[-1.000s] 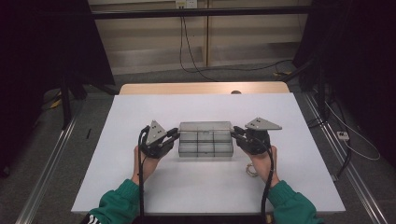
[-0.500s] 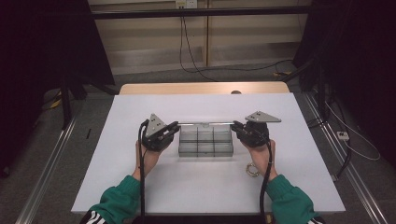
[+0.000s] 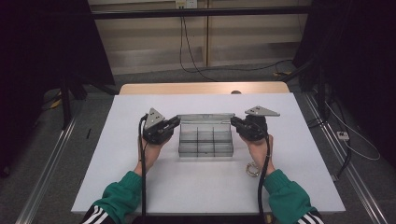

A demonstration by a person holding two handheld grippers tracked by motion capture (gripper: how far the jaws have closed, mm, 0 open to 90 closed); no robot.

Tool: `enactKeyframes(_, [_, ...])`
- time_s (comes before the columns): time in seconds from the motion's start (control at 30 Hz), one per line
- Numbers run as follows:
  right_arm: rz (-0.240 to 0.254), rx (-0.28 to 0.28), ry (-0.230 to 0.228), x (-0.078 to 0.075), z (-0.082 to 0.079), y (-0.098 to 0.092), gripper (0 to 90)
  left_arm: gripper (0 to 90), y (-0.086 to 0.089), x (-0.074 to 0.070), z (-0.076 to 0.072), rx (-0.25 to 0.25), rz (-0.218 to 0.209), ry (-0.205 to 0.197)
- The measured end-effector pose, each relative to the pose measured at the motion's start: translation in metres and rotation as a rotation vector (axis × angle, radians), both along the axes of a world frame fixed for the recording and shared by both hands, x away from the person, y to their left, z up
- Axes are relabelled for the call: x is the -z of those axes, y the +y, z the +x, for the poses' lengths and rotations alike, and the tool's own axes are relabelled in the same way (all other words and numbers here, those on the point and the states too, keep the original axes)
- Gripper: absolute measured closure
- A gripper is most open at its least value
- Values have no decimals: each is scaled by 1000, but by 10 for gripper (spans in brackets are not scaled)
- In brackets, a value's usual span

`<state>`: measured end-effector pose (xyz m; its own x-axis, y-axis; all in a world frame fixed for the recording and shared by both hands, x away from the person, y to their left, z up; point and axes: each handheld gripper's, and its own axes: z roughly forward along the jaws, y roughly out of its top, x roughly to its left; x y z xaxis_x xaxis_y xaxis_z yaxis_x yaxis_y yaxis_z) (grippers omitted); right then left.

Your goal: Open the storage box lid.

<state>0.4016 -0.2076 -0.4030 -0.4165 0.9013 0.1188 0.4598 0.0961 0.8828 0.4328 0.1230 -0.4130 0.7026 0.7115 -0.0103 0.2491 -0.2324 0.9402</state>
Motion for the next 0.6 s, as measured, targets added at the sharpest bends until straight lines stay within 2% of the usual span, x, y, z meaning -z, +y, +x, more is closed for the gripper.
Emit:
enactKeyframes(0.1, [19, 4, 7, 0, 3, -1, 842, 843, -2, 2, 2, -7, -12, 12])
enactKeyframes(0.33, [22, 12, 17, 2, 8, -1, 846, 849, -3, 4, 7, -18, 11, 1])
enactKeyframes(0.47, [29, 16, 22, 3, 10, -1, 846, 849, -4, 5, 9, -24, -3, 18])
enactKeyframes(0.6, [41, 19, 24, 3, 10, -1, 847, 845, -5, 5, 10, -26, 5, 14])
